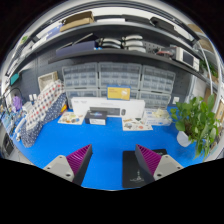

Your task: Arrange mouse

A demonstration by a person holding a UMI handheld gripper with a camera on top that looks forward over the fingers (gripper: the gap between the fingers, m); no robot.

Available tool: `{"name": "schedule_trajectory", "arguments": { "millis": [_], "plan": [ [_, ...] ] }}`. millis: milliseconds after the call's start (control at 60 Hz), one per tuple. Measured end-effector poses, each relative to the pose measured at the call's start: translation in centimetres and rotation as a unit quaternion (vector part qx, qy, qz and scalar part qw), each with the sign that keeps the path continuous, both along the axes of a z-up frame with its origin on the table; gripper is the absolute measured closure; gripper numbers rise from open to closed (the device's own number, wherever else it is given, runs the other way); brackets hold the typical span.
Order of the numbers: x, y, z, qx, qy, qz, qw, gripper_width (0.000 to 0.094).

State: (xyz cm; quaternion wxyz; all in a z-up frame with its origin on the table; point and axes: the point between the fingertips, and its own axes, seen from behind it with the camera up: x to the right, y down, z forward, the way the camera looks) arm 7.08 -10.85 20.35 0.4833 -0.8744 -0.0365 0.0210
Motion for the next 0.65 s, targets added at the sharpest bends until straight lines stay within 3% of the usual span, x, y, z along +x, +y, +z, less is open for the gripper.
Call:
{"name": "schedule_trajectory", "arguments": {
  "millis": [200,650],
  "plan": [
    [-5.7,-3.7,3.4,0.022,0.012,-0.018,1.000,0.0071],
    [-12.0,-8.7,3.7,0.023,0.003,-0.017,1.000,0.0070]
  ]
}}
